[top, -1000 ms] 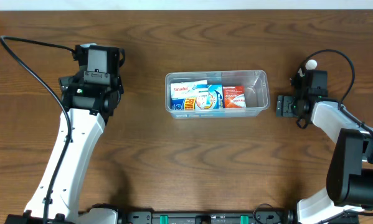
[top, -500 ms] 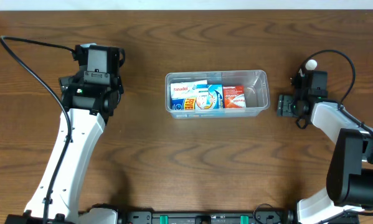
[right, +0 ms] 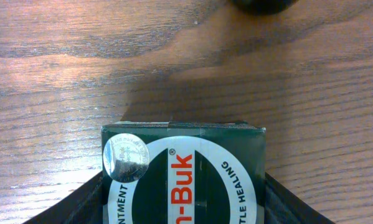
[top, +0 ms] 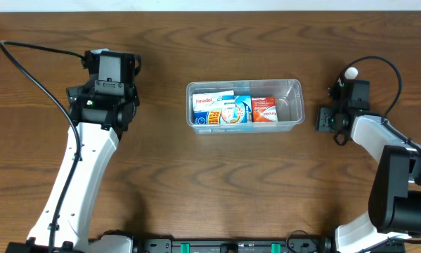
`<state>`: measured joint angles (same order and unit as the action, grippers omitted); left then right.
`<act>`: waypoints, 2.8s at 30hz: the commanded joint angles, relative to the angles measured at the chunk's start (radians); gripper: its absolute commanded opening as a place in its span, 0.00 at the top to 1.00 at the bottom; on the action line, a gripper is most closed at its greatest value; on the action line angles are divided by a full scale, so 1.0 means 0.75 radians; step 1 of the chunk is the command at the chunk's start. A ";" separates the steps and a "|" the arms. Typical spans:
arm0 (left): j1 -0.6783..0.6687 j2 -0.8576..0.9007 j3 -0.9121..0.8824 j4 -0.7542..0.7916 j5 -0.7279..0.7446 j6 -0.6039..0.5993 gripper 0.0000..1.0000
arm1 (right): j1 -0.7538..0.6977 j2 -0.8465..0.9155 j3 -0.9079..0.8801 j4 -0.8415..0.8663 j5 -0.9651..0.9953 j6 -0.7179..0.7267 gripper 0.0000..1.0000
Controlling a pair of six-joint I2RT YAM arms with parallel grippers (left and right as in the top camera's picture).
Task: Pack container
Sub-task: 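Lower and grasp the green Zam-Buk box with the right gripper, then lift the green box and carry it over the container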
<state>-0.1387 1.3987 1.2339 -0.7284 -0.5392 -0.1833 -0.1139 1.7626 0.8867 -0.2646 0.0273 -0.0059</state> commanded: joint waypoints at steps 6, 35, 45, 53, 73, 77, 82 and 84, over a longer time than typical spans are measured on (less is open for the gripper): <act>0.005 0.002 0.010 -0.001 -0.029 -0.003 0.02 | -0.005 -0.023 0.000 -0.033 -0.003 0.007 0.50; 0.005 0.002 0.010 -0.001 -0.029 -0.003 0.02 | 0.611 -0.662 0.092 -0.004 0.021 0.359 0.60; 0.005 0.002 0.010 -0.001 -0.029 -0.003 0.02 | 0.764 -0.432 0.092 0.154 0.039 0.422 0.61; 0.005 0.002 0.010 -0.001 -0.029 -0.003 0.02 | 0.789 -0.244 0.197 0.102 0.039 0.436 0.62; 0.005 0.002 0.010 -0.001 -0.029 -0.003 0.02 | 0.837 -0.017 0.388 -0.114 0.175 0.467 0.62; 0.005 0.002 0.010 -0.001 -0.029 -0.003 0.02 | 0.837 -0.001 0.388 -0.115 0.175 0.467 0.62; 0.005 0.002 0.010 -0.001 -0.029 -0.003 0.02 | 0.837 0.023 0.387 -0.112 0.179 0.474 0.62; 0.005 0.002 0.010 -0.001 -0.029 -0.003 0.02 | 0.837 0.045 0.387 -0.110 0.179 0.494 0.62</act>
<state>-0.1387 1.3987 1.2339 -0.7288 -0.5388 -0.1833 0.5064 1.7660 1.1622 -0.3481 0.1390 0.3344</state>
